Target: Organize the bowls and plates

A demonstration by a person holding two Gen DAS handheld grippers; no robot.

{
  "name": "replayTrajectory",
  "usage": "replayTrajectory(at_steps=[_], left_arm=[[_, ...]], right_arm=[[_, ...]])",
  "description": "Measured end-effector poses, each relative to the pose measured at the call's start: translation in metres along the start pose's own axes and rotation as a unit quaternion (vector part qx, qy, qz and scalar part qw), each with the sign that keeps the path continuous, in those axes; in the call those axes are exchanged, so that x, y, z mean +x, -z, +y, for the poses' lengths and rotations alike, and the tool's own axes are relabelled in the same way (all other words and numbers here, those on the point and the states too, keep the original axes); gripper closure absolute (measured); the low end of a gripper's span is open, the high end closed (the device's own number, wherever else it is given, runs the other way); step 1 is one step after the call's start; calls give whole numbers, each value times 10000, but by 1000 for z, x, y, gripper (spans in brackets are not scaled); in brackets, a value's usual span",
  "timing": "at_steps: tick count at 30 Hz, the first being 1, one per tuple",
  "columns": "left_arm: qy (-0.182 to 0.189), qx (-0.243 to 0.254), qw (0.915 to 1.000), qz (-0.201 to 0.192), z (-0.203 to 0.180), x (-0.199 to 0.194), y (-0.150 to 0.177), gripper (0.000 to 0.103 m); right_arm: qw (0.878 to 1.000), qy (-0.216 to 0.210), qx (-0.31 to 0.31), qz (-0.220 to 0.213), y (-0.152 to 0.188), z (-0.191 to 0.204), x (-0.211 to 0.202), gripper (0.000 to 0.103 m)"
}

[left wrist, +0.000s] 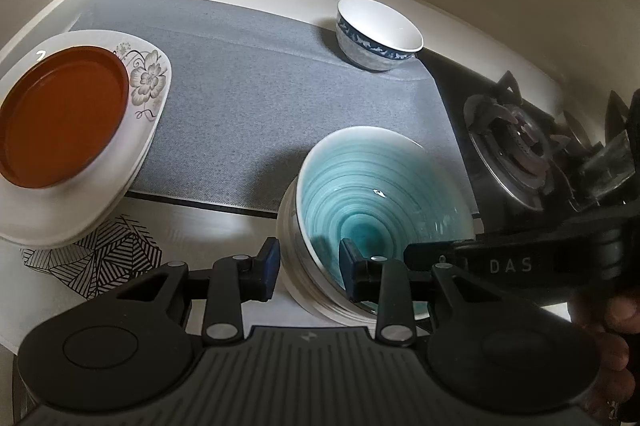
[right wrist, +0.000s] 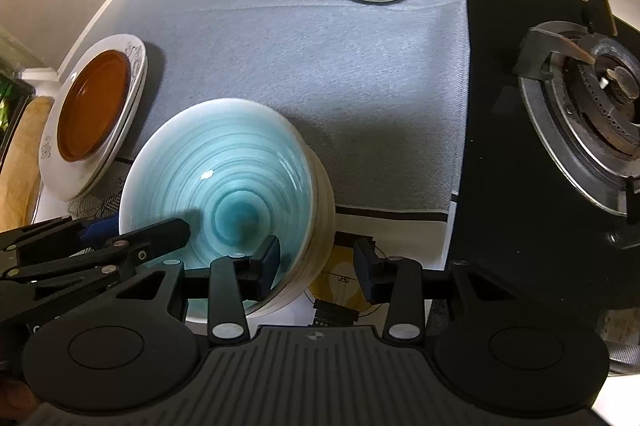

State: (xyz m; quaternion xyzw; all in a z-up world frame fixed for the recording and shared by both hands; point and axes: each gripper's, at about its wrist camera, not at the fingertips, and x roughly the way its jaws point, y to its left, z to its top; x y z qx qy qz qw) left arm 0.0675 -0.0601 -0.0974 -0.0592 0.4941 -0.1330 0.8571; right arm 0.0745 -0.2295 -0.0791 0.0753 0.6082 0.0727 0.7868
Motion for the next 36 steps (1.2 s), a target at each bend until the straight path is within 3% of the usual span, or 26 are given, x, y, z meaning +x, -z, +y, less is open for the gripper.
replayTrajectory(at_steps=[4, 10, 12, 16, 21, 27, 36], left_arm=[[-60, -53, 10000, -18, -1, 1, 0, 70], [-281, -104, 9995, -39, -7, 0, 2, 70], [-383, -92, 9992, -52, -11, -2, 3, 65], [-504, -157, 9985, -152, -15, -11, 6, 64], [-670, 29, 9961, -574, -26, -30, 6, 63], [-825, 372, 9900, -1083, -43, -41, 0, 56], [-677, 651, 9850, -1449, -48, -38, -26, 55]], right_arm=[[9998, -145, -161, 14, 2, 3, 1, 66], [9992, -245, -327, -22, 2, 1, 1, 65], [9988, -199, -425, -130, 3, 1, -2, 65], [9974, -174, -538, -448, 8, -2, -12, 60], [9899, -288, -586, -1258, 19, -16, -34, 60], [9653, -256, -483, -2554, 29, -32, -65, 60], [9459, -170, -115, -3238, 24, -45, -86, 60]])
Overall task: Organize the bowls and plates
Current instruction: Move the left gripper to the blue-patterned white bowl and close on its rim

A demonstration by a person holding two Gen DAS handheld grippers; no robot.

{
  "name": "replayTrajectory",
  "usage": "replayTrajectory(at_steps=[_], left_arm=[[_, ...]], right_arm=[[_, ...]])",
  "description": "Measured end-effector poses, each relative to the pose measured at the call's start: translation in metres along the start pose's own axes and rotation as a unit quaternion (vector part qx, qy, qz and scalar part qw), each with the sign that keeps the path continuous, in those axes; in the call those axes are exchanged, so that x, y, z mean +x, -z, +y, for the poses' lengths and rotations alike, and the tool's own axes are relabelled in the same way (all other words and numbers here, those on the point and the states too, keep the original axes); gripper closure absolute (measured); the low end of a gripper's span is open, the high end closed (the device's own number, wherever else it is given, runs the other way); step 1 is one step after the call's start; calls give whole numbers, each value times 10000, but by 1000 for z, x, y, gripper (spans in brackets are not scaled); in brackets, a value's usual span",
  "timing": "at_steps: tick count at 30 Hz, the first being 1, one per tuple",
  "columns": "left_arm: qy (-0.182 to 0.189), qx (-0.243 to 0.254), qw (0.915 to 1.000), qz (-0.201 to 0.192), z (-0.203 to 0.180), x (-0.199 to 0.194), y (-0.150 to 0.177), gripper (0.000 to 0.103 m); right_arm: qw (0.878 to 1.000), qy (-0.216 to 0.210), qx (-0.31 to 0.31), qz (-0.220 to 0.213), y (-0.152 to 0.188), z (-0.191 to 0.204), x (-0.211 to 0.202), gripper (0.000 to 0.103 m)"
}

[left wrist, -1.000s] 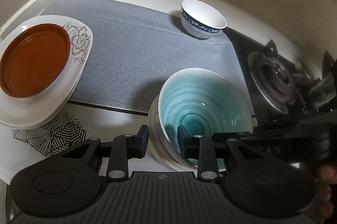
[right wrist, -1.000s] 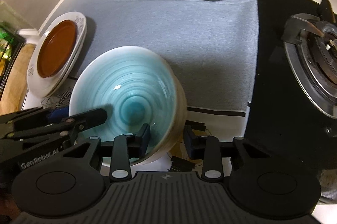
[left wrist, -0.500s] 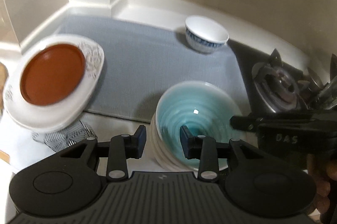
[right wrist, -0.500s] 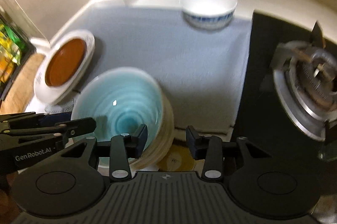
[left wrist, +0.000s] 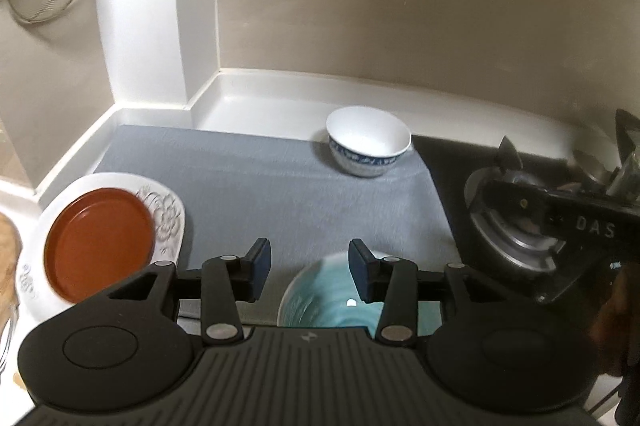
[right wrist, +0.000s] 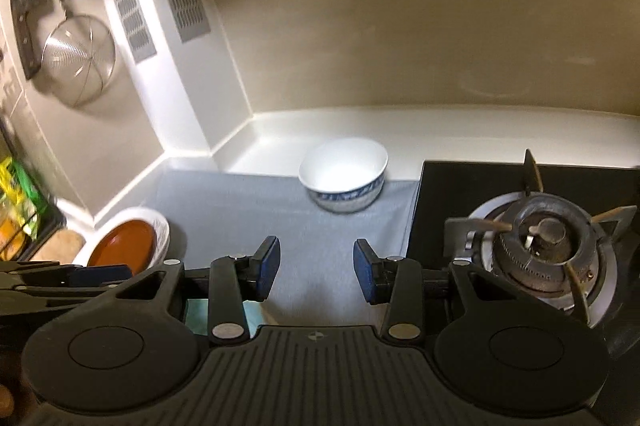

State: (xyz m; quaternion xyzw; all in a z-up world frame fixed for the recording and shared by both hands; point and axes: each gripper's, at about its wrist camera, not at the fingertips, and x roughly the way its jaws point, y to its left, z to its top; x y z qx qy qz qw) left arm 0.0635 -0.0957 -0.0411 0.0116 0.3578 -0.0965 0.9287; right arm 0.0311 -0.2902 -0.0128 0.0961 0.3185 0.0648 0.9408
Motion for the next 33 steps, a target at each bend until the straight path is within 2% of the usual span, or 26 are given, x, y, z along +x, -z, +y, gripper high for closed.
replayTrajectory(at_steps=[7, 11, 12, 13, 14, 17, 21, 25, 28, 33], left_arm=[[545, -8, 9985, 22, 20, 14, -15, 58], [888, 33, 9960, -77, 33, 15, -21, 59], [962, 25, 9953, -55, 36, 17, -23, 63], [1024, 31, 9947, -34, 39, 19, -24, 65], [1087, 41, 9941, -21, 40, 21, -24, 67], [1299, 57, 9915, 18, 45, 26, -27, 75], [1496, 147, 9886, 59, 48, 34, -32, 79], [1670, 143, 9857, 149, 53, 49, -39, 79], [1812, 82, 9831, 235, 58, 64, -46, 79], [1967, -107, 9797, 378, 68, 94, -54, 79]], right_arm=[[9994, 200, -16, -291, -9, 10, -4, 60], [9974, 290, -124, -642, -17, 31, -6, 68], [9970, 309, -177, -692, -19, 37, -5, 70], [9968, 329, -198, -704, -22, 42, -3, 79], [9967, 365, -185, -699, -25, 46, -1, 82], [9965, 482, -52, -683, -30, 55, 3, 86], [9956, 693, 133, -625, -29, 62, 2, 90], [9926, 1000, 416, -555, -25, 64, -5, 90], [9873, 1349, 667, -515, -20, 62, -13, 98], [9774, 1846, 905, -502, -9, 65, -30, 102]])
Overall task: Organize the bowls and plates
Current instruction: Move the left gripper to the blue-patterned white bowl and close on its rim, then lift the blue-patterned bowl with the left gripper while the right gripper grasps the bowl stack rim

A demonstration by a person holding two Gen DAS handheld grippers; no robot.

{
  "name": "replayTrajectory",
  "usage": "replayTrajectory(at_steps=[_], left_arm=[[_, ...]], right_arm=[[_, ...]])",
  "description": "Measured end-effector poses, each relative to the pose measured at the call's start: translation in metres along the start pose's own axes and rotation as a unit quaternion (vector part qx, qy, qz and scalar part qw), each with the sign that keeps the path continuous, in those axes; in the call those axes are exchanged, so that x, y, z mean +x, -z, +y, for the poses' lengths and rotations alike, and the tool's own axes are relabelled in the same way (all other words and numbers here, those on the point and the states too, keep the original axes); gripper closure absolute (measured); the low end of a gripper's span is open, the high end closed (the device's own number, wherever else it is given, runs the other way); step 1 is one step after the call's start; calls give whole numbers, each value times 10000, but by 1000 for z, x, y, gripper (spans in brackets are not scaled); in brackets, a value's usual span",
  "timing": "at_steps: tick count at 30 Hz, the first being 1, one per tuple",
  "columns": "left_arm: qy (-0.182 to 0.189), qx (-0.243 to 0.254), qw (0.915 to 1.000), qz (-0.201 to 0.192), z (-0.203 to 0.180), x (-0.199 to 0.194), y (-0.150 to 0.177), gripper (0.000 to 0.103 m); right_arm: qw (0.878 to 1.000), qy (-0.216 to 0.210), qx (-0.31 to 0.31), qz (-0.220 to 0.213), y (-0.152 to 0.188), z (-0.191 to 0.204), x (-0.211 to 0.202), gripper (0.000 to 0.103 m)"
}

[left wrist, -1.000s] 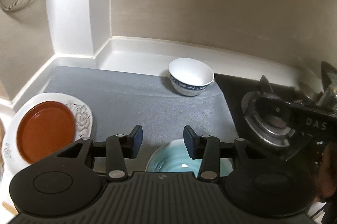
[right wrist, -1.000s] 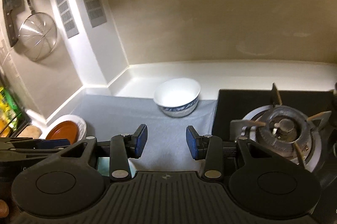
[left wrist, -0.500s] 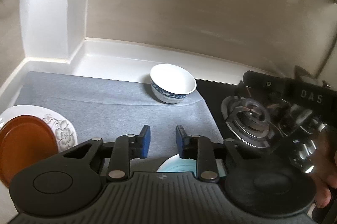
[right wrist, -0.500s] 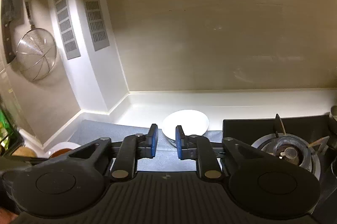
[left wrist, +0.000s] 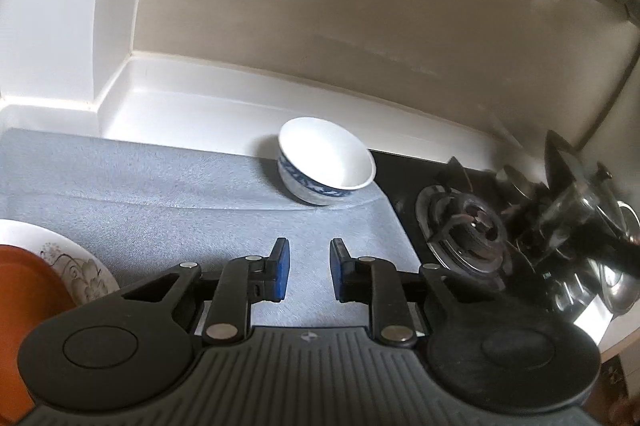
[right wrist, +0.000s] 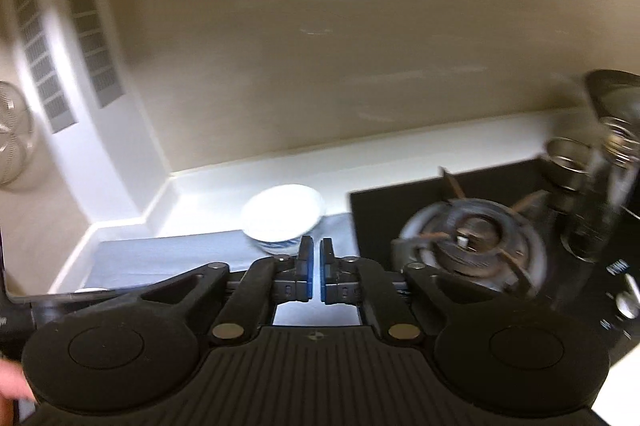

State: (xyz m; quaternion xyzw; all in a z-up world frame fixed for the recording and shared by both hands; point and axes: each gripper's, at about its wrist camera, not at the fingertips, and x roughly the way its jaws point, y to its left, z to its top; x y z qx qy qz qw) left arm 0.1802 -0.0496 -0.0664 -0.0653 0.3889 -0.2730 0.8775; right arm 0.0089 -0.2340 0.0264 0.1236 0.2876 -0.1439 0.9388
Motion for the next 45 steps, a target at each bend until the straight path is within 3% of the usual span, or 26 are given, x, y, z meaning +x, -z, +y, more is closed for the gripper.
replayTrajectory(at_steps=[5, 16, 24, 45], left_arm=[[45, -345, 9991, 247, 18, 31, -18, 79], [102, -746, 9968, 251, 23, 106, -77, 79], [-60, -1025, 9921, 716, 31, 157, -78, 82], [-201, -915, 9891, 1139, 31, 102, -56, 87]], right_arm=[[9996, 230, -22, -162, 2, -5, -14, 101], [9997, -1, -56, 250, -10, -20, 3, 98], [9990, -118, -239, 364, -16, -20, 14, 98], [9932, -652, -163, 952, -20, -8, 78, 98]])
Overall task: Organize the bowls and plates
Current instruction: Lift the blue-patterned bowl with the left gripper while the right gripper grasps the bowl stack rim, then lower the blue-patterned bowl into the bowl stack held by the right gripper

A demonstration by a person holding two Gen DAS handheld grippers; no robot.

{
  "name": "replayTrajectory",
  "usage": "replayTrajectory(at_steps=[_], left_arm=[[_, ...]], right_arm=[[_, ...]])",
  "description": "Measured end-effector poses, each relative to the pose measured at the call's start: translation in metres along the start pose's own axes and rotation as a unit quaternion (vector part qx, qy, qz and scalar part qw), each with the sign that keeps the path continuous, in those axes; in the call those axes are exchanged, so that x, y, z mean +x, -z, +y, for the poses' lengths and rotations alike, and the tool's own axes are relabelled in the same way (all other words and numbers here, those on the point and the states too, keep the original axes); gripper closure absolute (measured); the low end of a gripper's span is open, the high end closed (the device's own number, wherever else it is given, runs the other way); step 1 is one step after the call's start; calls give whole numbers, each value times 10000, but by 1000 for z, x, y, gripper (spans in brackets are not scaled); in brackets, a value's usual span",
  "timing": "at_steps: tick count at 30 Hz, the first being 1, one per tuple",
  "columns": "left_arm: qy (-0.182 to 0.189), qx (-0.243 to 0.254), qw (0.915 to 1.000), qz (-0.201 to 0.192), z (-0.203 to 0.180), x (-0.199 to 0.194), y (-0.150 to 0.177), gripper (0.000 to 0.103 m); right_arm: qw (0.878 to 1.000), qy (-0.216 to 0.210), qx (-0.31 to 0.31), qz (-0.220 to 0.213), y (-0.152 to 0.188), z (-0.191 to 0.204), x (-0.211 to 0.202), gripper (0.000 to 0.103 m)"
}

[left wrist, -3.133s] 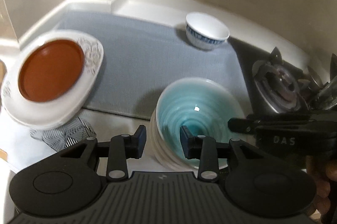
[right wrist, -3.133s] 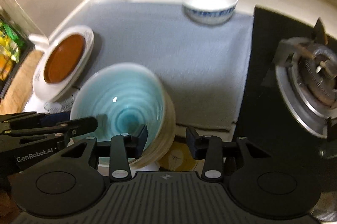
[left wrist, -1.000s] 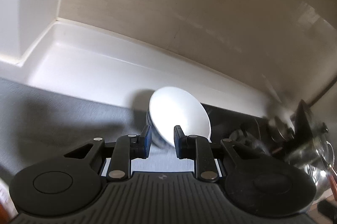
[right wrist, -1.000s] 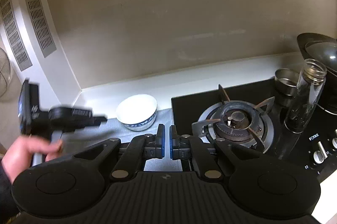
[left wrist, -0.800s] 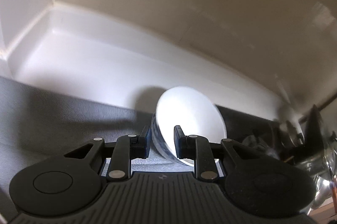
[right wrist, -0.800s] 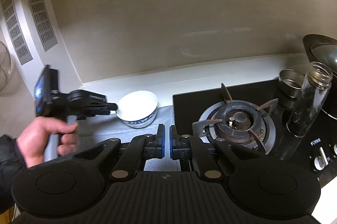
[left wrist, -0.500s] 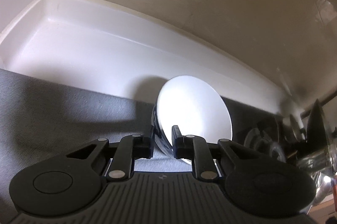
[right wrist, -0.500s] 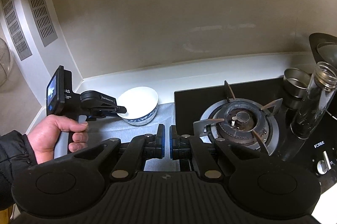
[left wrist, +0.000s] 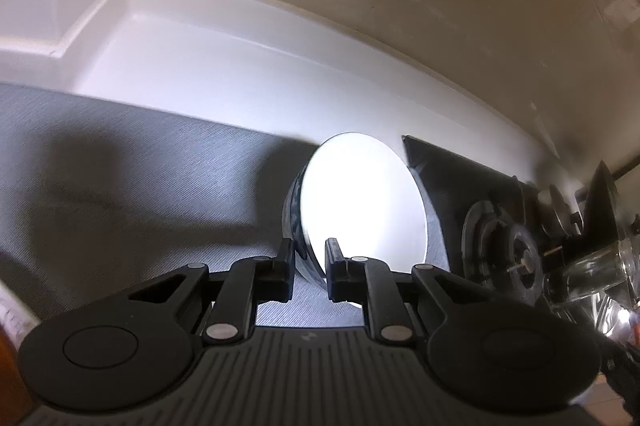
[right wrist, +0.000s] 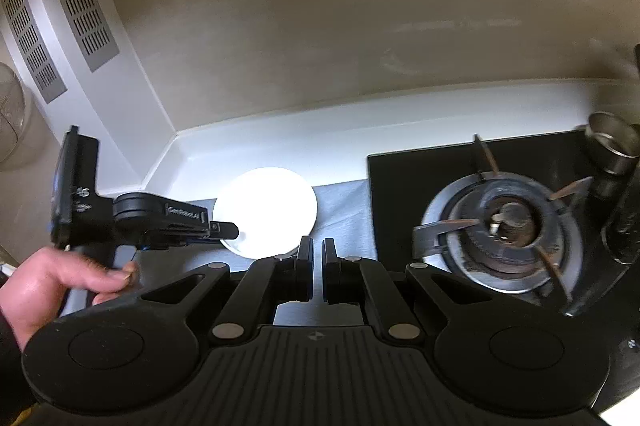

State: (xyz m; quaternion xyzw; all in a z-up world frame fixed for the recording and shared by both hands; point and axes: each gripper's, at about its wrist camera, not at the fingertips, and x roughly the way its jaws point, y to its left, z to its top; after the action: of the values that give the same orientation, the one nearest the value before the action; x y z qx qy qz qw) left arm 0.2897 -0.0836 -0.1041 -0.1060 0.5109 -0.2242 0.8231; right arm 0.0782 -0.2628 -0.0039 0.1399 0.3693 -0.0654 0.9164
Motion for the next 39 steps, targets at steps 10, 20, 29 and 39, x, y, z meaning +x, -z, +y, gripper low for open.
replayTrajectory(at_steps=[10, 20, 29, 39], left_arm=[[-187, 290, 9982, 495, 23, -36, 20, 86], [-387, 620, 9969, -275, 24, -48, 21, 84], [-418, 734, 9960, -279, 23, -35, 28, 90], [-473, 835, 9947, -360, 22, -31, 32, 94]], right_arm=[[9975, -347, -162, 600, -23, 10, 51, 98], [9869, -449, -449, 1484, -25, 41, 118, 69], [9787, -453, -58, 2000, -19, 43, 155, 70], [9763, -246, -125, 2146, -12, 48, 166, 88]])
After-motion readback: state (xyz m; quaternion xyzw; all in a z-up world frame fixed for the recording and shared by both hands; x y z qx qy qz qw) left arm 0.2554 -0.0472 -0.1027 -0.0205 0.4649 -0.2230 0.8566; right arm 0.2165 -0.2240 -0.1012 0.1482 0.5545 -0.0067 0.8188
